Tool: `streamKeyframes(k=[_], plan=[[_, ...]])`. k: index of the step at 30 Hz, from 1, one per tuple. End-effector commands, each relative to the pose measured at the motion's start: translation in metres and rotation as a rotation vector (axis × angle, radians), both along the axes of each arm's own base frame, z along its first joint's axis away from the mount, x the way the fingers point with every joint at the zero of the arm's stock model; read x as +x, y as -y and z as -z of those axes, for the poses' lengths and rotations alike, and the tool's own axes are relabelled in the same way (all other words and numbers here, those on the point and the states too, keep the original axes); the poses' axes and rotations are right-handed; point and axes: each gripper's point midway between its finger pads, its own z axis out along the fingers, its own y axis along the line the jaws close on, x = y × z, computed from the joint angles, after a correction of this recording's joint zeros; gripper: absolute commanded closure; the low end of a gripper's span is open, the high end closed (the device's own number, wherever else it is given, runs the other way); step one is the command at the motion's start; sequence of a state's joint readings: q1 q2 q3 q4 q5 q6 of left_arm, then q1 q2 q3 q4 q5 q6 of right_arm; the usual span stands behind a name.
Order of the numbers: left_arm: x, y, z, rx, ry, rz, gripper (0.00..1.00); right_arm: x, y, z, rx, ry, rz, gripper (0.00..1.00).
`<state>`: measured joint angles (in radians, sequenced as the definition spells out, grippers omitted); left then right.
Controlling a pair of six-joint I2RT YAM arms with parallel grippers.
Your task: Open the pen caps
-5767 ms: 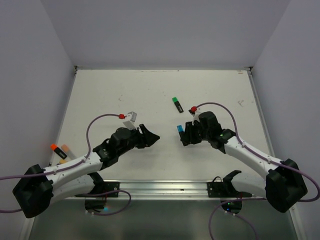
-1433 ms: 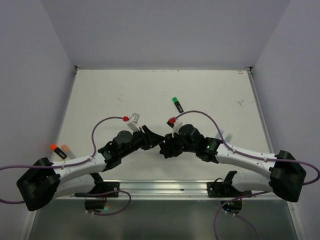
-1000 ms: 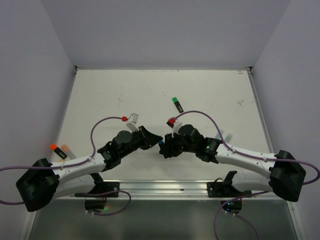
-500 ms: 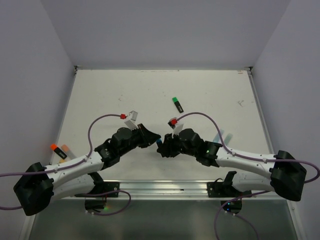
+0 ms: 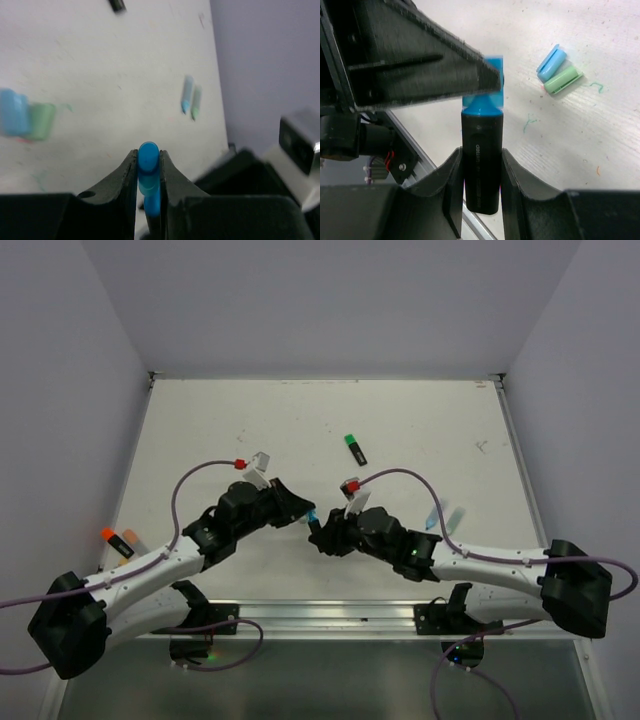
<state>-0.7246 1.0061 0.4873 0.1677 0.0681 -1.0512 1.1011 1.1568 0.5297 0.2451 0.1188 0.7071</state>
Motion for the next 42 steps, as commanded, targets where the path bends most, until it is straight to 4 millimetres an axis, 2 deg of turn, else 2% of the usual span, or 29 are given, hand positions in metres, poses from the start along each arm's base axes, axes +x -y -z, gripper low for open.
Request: streamKeyframes(k=[1, 7, 11, 13, 15, 16, 18, 19, 20, 22, 23, 25, 27, 30, 32, 33, 37, 42], plan=[[0.089, -0.086, -0.059, 0.053, 0.249, -0.509, 1.00, -0.083, 0.015, 0.069, -0.217, -0.209, -0.237, 1.00], [0.096, -0.103, -0.062, 0.093, 0.257, -0.547, 1.00, -0.099, 0.008, 0.079, -0.230, -0.222, -0.256, 1.00], [0.096, -0.109, -0.055, 0.144, 0.262, -0.527, 1.00, -0.085, 0.018, 0.077, -0.266, -0.188, -0.172, 1.00], [0.092, -0.105, -0.045, 0.174, 0.256, -0.484, 1.00, -0.062, 0.030, 0.067, -0.319, -0.128, -0.073, 1.00], [0.085, -0.103, -0.022, 0.220, 0.221, -0.438, 1.00, -0.042, 0.044, 0.057, -0.369, -0.099, 0.000, 1.00], [0.082, -0.104, -0.013, 0.238, 0.206, -0.427, 1.00, -0.021, 0.056, 0.055, -0.370, -0.112, 0.073, 1.00], [0.074, -0.100, 0.012, 0.274, 0.165, -0.376, 1.00, 0.000, 0.071, 0.051, -0.356, -0.133, 0.125, 1.00], [0.071, -0.098, 0.019, 0.274, 0.157, -0.353, 1.00, 0.021, 0.086, 0.050, -0.349, -0.149, 0.195, 1.00], [0.066, -0.096, 0.033, 0.277, 0.143, -0.331, 1.00, 0.031, 0.092, 0.044, -0.343, -0.139, 0.223, 1.00], [0.056, -0.096, 0.055, 0.283, 0.101, -0.302, 1.00, 0.053, 0.119, 0.045, -0.397, -0.144, 0.315, 1.00], [0.054, -0.095, 0.061, 0.281, 0.095, -0.299, 1.00, 0.062, 0.124, 0.040, -0.409, -0.138, 0.339, 1.00], [0.050, -0.098, 0.076, 0.288, 0.073, -0.299, 1.00, 0.078, 0.145, 0.047, -0.447, -0.176, 0.412, 1.00], [0.048, -0.099, 0.083, 0.299, 0.063, -0.294, 1.00, 0.089, 0.155, 0.045, -0.460, -0.185, 0.444, 1.00], [0.047, -0.095, 0.096, 0.309, 0.041, -0.270, 1.00, 0.111, 0.184, 0.053, -0.480, -0.230, 0.540, 1.00], [0.046, -0.091, 0.104, 0.309, 0.025, -0.249, 1.00, 0.120, 0.193, 0.056, -0.474, -0.253, 0.565, 1.00], [0.047, -0.089, 0.105, 0.306, 0.024, -0.243, 1.00, 0.127, 0.204, 0.057, -0.462, -0.274, 0.598, 1.00], [0.048, -0.081, 0.113, 0.297, 0.007, -0.209, 1.00, 0.138, 0.229, 0.061, -0.466, -0.307, 0.671, 1.00], [0.045, -0.076, 0.122, 0.282, -0.019, -0.190, 0.99, 0.146, 0.251, 0.080, -0.491, -0.362, 0.720, 1.00]])
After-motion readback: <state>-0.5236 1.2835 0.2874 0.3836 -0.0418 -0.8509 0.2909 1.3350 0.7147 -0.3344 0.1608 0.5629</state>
